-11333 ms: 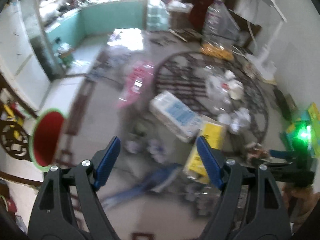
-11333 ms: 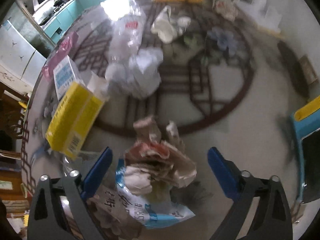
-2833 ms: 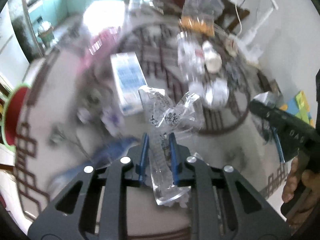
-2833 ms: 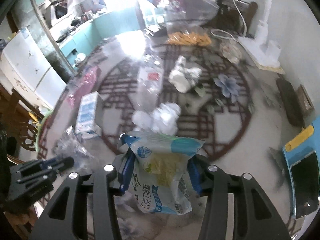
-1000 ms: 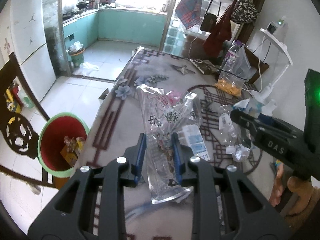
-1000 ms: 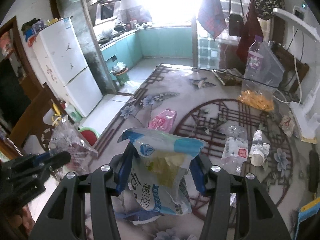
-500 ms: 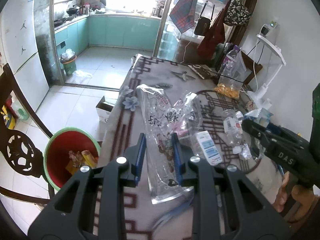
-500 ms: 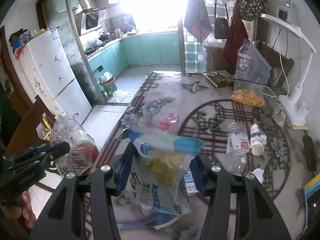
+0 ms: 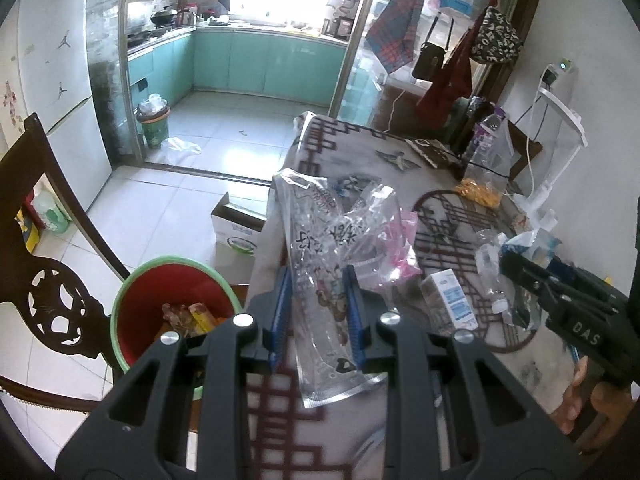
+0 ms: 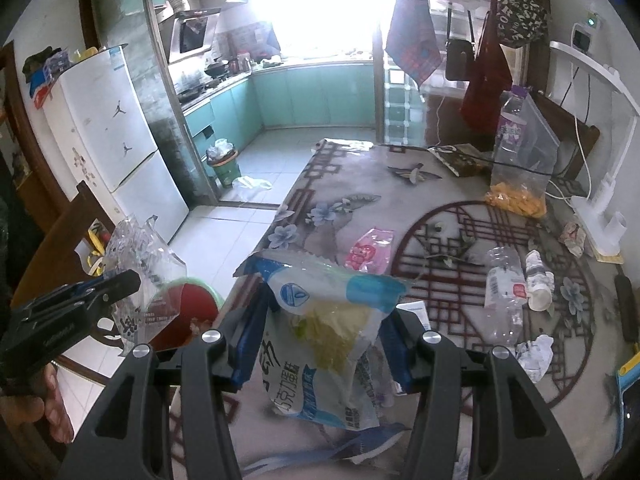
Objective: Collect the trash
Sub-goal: 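Lift both held items and carry them toward the red bucket, then hold both items over the red bucket and open both tools to drop them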
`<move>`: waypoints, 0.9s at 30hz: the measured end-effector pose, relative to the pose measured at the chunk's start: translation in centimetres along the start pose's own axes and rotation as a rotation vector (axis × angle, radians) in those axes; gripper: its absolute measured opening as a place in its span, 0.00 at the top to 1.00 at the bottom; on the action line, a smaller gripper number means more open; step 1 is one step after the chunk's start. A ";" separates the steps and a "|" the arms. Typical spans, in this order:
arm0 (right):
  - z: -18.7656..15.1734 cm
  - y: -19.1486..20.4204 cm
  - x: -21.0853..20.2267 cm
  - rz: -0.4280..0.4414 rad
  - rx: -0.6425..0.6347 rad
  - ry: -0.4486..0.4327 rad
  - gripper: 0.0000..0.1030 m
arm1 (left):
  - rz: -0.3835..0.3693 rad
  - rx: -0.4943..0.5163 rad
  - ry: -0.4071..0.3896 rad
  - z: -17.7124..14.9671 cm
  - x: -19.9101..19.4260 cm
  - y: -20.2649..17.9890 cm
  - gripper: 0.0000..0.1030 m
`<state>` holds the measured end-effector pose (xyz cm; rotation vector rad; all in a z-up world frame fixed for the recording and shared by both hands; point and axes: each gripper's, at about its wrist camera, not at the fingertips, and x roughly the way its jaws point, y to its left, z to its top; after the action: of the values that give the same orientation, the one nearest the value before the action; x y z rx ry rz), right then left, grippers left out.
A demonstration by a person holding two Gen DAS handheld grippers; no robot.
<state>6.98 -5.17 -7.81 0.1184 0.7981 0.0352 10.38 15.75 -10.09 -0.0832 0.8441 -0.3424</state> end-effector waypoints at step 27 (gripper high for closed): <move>1.1 10.1 6.9 0.153 -0.118 0.096 0.52 | 0.139 -0.124 0.093 -0.9 3.1 10.8 0.76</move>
<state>12.73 5.25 -10.81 0.0657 0.8797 0.2337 14.40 24.97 -15.16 -0.1237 0.9578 -0.1640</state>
